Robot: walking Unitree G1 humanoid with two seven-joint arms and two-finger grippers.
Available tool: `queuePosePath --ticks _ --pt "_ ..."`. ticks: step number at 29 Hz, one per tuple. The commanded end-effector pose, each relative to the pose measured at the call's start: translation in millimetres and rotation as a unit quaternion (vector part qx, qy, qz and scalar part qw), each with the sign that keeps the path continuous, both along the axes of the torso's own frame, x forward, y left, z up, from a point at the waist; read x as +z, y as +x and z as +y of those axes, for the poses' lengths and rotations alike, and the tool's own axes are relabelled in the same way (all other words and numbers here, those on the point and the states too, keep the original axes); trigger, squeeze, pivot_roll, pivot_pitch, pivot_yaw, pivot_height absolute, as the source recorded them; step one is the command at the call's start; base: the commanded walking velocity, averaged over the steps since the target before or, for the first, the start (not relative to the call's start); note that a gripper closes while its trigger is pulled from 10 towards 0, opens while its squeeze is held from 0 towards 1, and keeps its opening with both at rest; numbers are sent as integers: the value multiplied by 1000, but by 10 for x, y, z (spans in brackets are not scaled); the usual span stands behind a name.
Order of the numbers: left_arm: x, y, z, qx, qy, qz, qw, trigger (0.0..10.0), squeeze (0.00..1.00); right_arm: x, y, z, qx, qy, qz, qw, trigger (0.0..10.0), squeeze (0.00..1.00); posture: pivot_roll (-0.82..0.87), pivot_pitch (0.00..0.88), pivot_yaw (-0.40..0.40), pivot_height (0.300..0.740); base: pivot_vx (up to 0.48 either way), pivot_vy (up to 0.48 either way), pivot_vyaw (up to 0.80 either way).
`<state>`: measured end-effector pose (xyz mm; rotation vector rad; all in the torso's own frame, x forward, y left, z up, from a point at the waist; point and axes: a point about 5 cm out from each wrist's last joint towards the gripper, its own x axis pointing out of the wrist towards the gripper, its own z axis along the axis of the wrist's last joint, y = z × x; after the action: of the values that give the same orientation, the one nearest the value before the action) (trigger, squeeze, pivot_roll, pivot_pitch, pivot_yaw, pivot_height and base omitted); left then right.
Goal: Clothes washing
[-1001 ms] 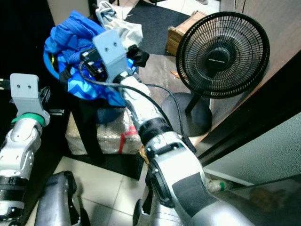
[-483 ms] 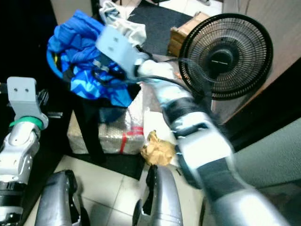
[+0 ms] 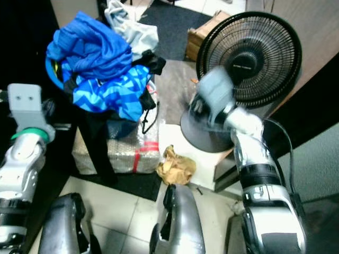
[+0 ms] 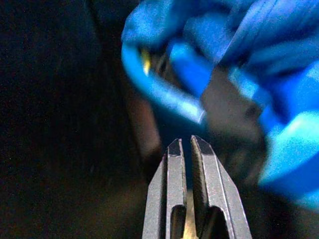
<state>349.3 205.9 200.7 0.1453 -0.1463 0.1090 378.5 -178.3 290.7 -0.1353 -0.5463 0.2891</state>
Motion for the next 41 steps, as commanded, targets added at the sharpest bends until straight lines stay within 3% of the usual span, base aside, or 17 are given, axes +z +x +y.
queuePosePath --ticks 1,2,4,6,9,13,16,41 --pt "40 -18 38 2 4 -5 1000 10000 0 -48 4 -49 -24 69 -2 997 10000 0 98 136 -34 500 0 0 0" --pt "40 -18 38 2 4 -5 1000 10000 0 -48 4 -49 -24 69 -2 997 10000 0 98 136 -34 500 0 0 0" --pt "147 -24 60 2 5 -21 1000 10000 0 21 28 61 -29 133 -21 990 10000 0 102 120 -34 510 0 0 0" --pt "180 -29 68 2 5 -26 1000 10000 0 44 30 107 -27 148 -26 988 10000 0 102 120 -34 515 0 0 0" --pt "207 -36 74 2 5 -31 999 10000 0 54 -1 175 -13 155 -22 988 10000 0 102 111 -39 520 0 0 0" --pt "273 -88 44 -2 9 -48 999 10000 0 -65 -103 425 23 159 11 987 10000 0 103 95 -49 540 0 0 0" --pt "308 -106 19 -6 10 -54 998 10000 0 -115 -110 487 27 172 25 984 10000 0 104 92 -49 555 0 0 0" --pt "381 -125 -97 -22 6 -65 998 10000 0 -243 -141 583 26 161 55 985 10000 0 100 82 -56 665 0 0 0"
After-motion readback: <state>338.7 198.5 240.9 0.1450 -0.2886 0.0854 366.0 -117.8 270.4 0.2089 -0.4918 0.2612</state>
